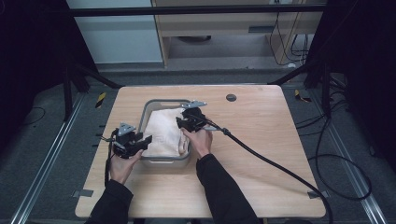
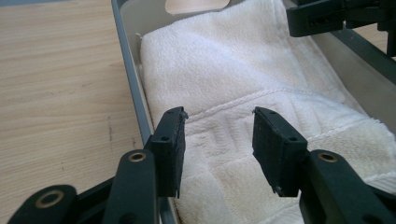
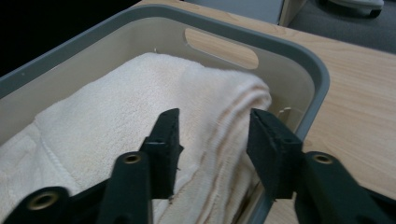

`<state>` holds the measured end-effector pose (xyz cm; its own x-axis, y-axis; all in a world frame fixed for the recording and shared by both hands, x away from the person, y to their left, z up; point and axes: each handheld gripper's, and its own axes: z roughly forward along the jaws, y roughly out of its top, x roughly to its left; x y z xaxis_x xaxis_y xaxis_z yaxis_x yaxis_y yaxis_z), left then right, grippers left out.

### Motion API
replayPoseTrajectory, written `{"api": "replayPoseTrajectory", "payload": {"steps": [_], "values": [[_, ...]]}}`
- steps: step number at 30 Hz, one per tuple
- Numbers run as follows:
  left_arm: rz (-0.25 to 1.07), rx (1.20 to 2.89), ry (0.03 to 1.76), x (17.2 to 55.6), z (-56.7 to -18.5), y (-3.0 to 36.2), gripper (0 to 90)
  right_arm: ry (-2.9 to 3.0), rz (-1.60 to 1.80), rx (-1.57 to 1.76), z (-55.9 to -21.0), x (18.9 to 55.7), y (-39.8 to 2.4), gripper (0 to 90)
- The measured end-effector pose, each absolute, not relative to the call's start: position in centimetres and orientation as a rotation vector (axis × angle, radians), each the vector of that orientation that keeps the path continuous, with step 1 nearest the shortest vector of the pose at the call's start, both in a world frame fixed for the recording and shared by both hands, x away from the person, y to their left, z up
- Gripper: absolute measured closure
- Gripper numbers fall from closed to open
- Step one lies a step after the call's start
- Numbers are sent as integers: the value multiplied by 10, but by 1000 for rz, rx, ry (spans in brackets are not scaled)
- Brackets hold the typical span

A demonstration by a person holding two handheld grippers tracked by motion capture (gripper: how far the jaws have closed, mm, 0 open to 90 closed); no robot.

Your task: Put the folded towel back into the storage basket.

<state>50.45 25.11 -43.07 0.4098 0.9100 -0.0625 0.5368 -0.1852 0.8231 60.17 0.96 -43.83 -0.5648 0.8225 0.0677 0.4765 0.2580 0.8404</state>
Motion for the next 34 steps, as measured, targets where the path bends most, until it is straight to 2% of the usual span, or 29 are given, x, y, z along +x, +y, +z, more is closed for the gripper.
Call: {"api": "replayPoseTrajectory", "payload": {"steps": [9,15,21,29,34], "values": [[620,1764,1184,487,-414,264,471,2082,1244,1015,-408,584,-11,296],[636,1734,1165,472,-412,276,421,2049,1287,1007,-393,564,-40,213],[665,1688,1150,461,-414,292,341,2024,1292,1019,-391,547,-70,167],[689,1674,1175,448,-430,309,284,2005,1211,1114,-421,504,-151,135],[697,1701,1179,443,-442,317,251,2015,1195,1170,-436,492,-182,131]]}}
